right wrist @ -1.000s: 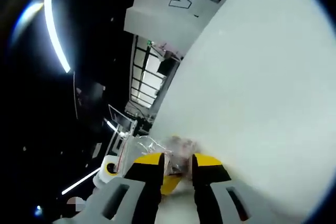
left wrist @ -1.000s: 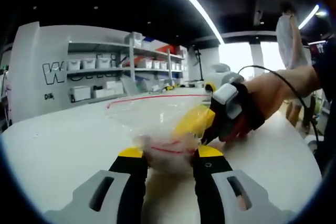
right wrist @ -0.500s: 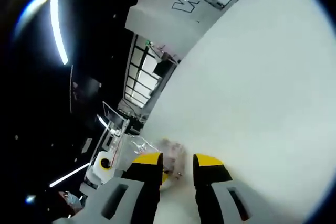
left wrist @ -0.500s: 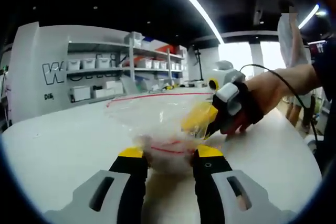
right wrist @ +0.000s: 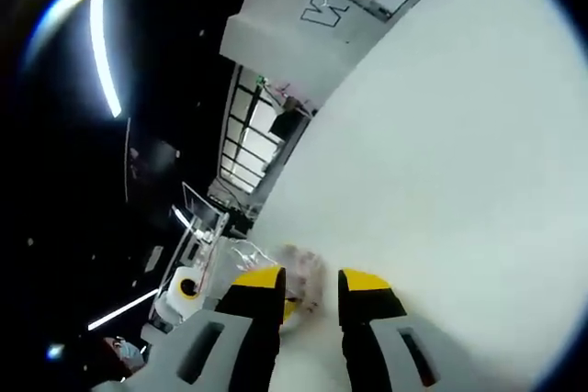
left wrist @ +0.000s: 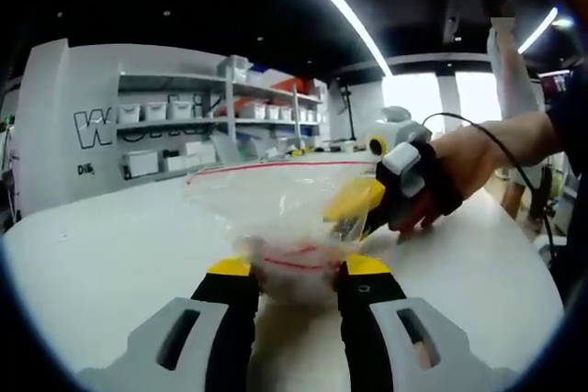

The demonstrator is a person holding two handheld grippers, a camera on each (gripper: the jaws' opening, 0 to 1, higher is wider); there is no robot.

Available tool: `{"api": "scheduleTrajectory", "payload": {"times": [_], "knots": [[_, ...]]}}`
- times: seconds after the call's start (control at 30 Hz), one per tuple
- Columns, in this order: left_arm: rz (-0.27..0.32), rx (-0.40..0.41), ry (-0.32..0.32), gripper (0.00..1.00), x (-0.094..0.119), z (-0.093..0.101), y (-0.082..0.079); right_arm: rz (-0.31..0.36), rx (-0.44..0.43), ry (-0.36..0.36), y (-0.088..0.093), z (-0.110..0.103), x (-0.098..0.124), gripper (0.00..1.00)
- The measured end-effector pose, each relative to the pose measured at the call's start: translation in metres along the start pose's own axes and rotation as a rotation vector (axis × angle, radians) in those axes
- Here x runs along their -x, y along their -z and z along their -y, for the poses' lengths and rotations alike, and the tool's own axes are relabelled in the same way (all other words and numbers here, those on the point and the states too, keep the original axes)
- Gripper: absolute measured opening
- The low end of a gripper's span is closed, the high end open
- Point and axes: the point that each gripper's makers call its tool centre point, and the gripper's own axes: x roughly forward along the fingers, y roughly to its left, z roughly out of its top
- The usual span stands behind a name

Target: Open the resealable bag by pulling the two sides of the seal apart until the entire bag opening is separated and visibly accessible.

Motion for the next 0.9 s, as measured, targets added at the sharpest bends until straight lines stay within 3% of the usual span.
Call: {"api": "scheduleTrajectory", "payload": {"times": [0.17,0.33,0.4,0.53,0.73,0.9], "knots": [[-0.001,0.002,0.0,0.33,0.0,0.0,0.0,-0.009,0.042,-0.008,0.003,-0.005,-0.001,0.21],[-0.002,0.003,0.0,0.33,0.0,0.0,0.001,-0.018,0.209,0.006,0.002,-0.01,-0.002,0.24],[-0.002,0.002,0.0,0.33,0.0,-0.001,0.001,-0.027,0.223,0.012,0.002,-0.011,-0.002,0.25],[-0.003,0.005,0.0,0.33,-0.001,-0.002,0.001,-0.039,0.246,0.005,0.021,-0.022,0.004,0.26],[-0.004,0.005,-0.001,0.33,0.0,-0.001,0.001,-0.055,0.339,0.021,0.015,-0.022,0.005,0.27],[-0.004,0.005,-0.001,0.33,-0.001,-0.001,0.001,-0.055,0.412,0.031,0.027,-0.029,0.011,0.26]]}}
